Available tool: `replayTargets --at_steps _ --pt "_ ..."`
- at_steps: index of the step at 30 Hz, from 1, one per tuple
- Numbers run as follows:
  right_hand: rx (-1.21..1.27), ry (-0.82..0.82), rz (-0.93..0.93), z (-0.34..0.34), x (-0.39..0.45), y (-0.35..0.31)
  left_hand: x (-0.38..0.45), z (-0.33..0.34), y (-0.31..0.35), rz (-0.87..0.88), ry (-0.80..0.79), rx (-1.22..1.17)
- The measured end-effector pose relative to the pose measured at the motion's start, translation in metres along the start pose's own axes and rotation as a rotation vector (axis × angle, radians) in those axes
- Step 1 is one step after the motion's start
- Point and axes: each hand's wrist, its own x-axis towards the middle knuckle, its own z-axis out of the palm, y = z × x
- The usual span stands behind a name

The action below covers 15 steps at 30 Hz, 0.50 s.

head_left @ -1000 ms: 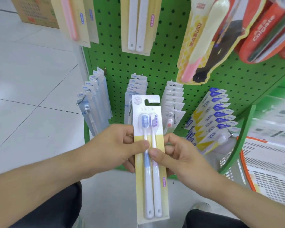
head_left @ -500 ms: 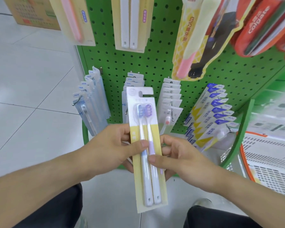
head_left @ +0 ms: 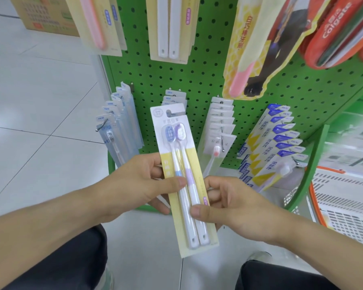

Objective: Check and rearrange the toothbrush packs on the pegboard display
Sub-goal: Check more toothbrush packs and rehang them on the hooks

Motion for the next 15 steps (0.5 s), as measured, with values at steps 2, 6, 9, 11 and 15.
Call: replayTargets --at_steps 2,6,9,11,15 --pt "0.01 0.019 -0.01 0.0027 0.0006 0.0019 -0.0026 0.0005 -0.0004 -0.032 -0.068 0.038" --pt "0.047 -0.019 -0.004 0.0023 -0.0001 -0.0016 -0.0046 0.0029 -0.0001 0.003 0.002 0.046" --pt "0.017 -0.071 -0.011 -0.0021 -0.0019 -0.0052 -0.0047 0.0022 -0.0002 0.059 0.093 -0.009" --pt "0.006 -0.041 -0.021 -0.003 -0.0033 -0.0054 -0.0056 0.0035 -0.001 0.062 0.11 -0.043" --pt "0.037 -0.007 -0.027 0.0032 -0.0051 -0.0045 -0.007 0.0047 0.0 -0.026 0.032 -0.026"
